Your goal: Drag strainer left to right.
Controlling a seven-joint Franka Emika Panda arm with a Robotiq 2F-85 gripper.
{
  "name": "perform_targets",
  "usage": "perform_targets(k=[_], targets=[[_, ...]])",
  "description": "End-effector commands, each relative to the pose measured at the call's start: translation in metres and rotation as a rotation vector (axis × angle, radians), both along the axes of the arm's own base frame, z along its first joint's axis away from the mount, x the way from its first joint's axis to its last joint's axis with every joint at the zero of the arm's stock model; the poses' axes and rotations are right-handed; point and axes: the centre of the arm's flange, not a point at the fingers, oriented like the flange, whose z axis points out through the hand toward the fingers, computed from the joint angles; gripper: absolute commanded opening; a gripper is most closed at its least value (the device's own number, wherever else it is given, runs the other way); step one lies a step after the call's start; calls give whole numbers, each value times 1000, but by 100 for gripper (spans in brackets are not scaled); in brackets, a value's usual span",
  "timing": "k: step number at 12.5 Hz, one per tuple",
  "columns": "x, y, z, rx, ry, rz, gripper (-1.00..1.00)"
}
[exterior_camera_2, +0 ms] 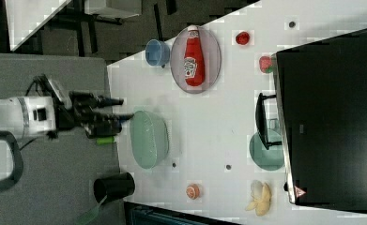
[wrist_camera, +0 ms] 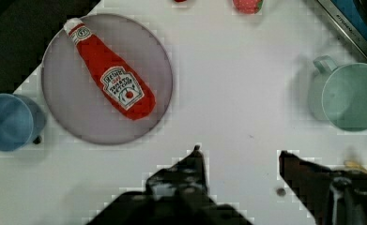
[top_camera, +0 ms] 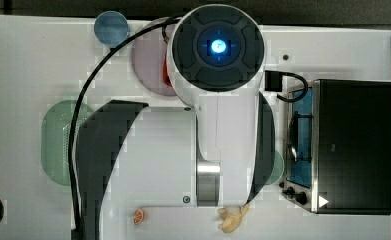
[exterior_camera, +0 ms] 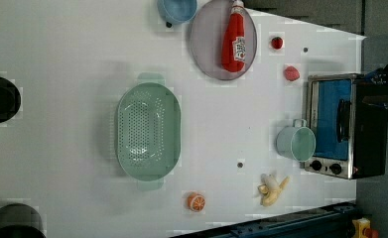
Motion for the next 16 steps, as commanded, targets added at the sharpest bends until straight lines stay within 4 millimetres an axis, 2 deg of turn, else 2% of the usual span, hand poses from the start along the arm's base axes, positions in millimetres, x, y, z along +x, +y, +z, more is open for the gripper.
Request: perform_targets(k=[1, 3, 4, 5, 8, 10, 14, 16], targets=[[-144, -39, 88, 14, -29, -79, 59], [-144, -39, 88, 14, -33, -79, 100], [-142, -34, 88, 19, -38, -70, 100], [-138, -21, 86, 26, -40, -47, 100], [-122, 53, 62, 15, 4, 27, 100], [-112, 111, 36, -22, 30, -28, 100], [-103, 224, -36, -63, 53, -228, 100], [-100, 268, -83, -52, 69, -305, 100]])
